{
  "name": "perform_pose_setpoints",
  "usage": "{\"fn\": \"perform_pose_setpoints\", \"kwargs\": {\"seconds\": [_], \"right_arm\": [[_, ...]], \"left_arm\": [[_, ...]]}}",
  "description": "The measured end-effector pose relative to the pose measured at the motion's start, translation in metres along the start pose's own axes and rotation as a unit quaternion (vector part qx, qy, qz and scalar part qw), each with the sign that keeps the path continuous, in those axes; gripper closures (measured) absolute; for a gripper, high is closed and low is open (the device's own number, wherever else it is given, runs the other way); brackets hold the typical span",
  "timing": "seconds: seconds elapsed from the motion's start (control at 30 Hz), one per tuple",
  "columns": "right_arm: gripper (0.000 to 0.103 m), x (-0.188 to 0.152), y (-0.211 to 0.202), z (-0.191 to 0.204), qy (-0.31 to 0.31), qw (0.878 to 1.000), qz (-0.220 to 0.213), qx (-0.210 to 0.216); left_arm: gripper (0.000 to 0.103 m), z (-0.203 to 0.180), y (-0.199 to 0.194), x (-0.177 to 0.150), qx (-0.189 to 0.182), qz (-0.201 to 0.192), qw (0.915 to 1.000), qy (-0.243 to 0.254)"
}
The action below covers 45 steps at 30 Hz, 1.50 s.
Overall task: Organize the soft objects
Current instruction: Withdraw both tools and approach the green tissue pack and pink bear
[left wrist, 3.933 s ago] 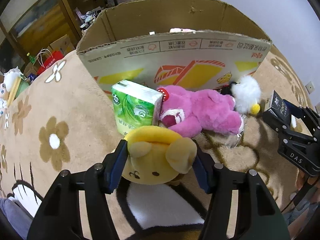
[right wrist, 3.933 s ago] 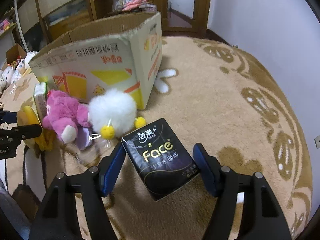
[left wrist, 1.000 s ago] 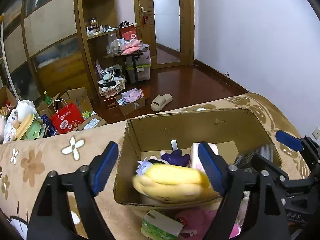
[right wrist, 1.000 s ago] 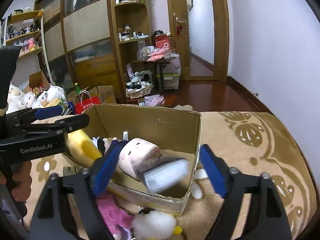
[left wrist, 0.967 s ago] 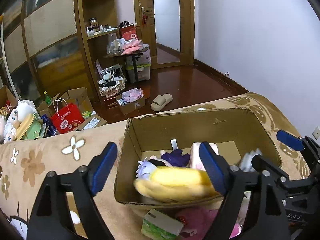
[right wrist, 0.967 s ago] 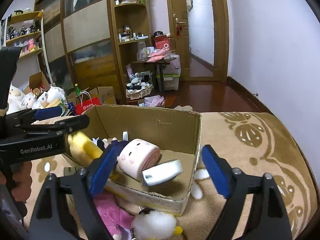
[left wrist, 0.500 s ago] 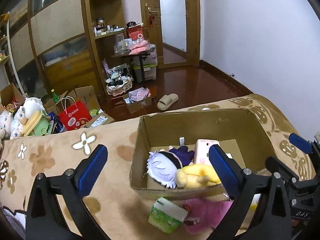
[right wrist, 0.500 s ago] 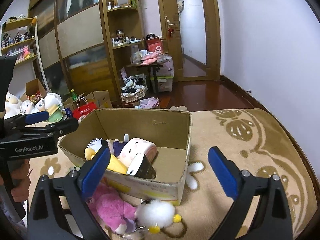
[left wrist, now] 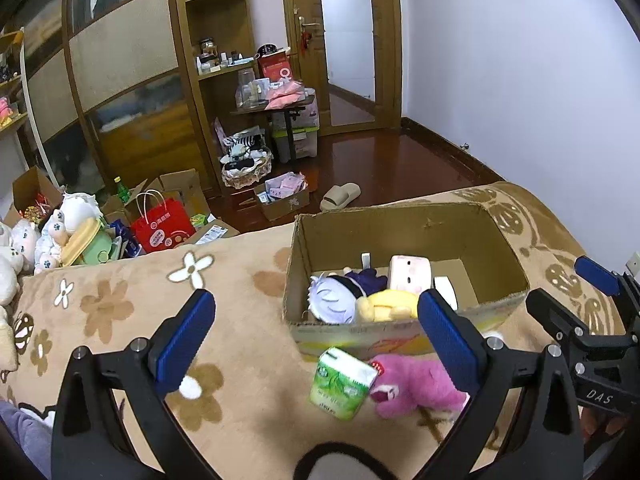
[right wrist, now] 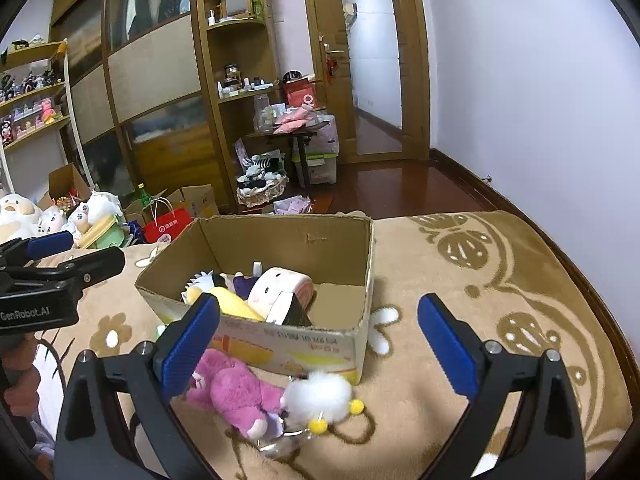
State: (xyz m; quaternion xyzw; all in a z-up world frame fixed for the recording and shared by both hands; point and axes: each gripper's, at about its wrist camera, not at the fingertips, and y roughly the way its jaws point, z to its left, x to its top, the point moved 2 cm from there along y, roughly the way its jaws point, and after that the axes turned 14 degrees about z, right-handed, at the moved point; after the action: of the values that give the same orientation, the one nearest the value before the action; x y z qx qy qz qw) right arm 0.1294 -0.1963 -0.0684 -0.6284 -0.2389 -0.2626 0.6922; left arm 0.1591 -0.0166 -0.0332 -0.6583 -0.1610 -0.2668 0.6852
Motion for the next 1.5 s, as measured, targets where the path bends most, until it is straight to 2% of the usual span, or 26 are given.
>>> {"fn": "perform_pose_setpoints", "kwargs": {"seconds": [0.23,0.47,0.77,0.93,1.27,1.5], "right_arm": [[0.0,-0.012,-0.008,0.0,0.003,1.0,0.009,-0.005],[0.0,-0.019,-0.004,0.0,0.004,1.0,0.02,-0.011],[0.0,-0.026,0.015,-0.005,0.007,0.999,0.042,-0.022],[0.0,-0.029,0.031,-0.011,0.014,0.998,0.062,-0.026],[0.0,-0.033,0.057,-0.035,0.067,0.993,0.094,-0.005],[0.0,-0.036,0.075,-0.04,0.074,0.991,0.111,-0.003]], "left_arm": [[0.003,0.002,-0.004,-0.013,0.011,0.027,0.9995,0.013],[0.003,-0.004,0.003,-0.018,0.001,0.041,0.9988,0.026],[0.003,-0.008,0.04,-0.025,-0.015,0.085,0.9957,0.031],[0.003,-0.005,0.057,-0.025,-0.025,0.104,0.9941,0.018],[0.003,-0.006,0.087,-0.027,-0.038,0.137,0.9897,0.013],[0.003,-0.008,0.106,-0.03,-0.04,0.161,0.9861,0.01]]}}
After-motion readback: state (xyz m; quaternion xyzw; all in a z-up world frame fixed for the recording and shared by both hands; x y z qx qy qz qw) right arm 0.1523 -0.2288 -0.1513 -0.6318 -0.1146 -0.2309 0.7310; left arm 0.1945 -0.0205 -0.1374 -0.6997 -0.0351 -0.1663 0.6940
